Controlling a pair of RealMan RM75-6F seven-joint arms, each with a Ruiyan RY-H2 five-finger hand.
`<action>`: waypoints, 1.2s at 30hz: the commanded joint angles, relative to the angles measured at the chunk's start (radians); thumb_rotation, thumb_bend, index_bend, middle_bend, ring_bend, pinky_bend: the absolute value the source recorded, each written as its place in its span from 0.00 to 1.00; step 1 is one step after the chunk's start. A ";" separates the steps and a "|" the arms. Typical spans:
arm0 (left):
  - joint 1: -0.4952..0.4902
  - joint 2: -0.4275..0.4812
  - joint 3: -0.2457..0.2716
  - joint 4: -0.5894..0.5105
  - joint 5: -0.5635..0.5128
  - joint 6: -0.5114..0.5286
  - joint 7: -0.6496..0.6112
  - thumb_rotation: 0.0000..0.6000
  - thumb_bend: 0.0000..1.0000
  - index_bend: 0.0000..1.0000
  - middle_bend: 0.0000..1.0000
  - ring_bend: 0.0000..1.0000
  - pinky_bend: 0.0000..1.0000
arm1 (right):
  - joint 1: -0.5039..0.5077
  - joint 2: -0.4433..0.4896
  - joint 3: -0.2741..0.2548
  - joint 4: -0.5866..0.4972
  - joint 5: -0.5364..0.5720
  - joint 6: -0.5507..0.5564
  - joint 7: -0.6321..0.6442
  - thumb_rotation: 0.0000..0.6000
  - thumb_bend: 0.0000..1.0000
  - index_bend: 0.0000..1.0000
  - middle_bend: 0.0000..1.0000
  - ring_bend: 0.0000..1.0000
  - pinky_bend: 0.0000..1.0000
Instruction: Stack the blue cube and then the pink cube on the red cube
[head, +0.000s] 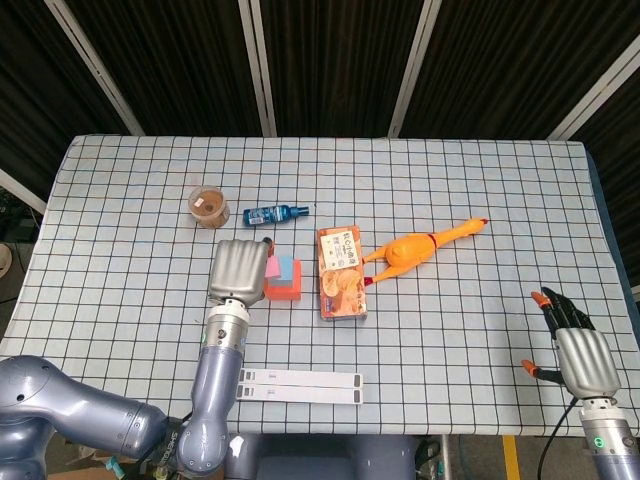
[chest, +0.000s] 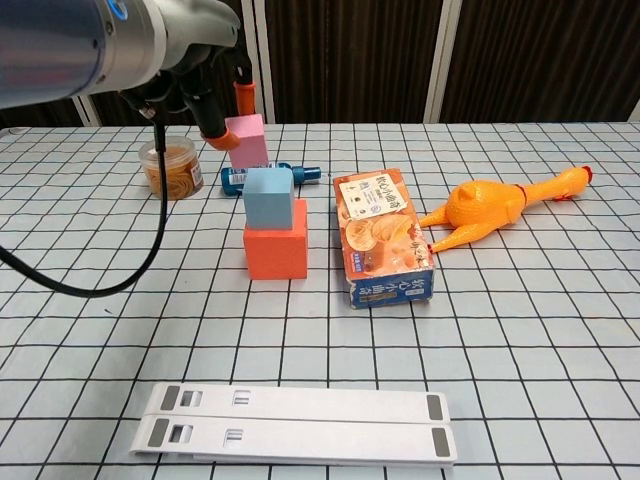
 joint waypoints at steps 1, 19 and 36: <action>0.001 0.004 0.018 0.018 0.007 -0.023 -0.026 1.00 0.38 0.38 0.93 0.77 0.83 | 0.001 -0.002 0.000 0.001 0.001 -0.001 -0.003 1.00 0.16 0.10 0.07 0.10 0.21; 0.004 0.097 0.037 0.060 -0.057 -0.193 -0.119 1.00 0.38 0.38 0.93 0.77 0.82 | 0.001 -0.003 0.000 0.000 0.001 -0.001 -0.006 1.00 0.16 0.10 0.07 0.10 0.21; -0.043 0.171 0.106 0.064 -0.098 -0.258 -0.136 1.00 0.39 0.38 0.93 0.77 0.81 | 0.004 -0.008 -0.002 0.000 0.002 -0.006 -0.016 1.00 0.16 0.10 0.07 0.10 0.21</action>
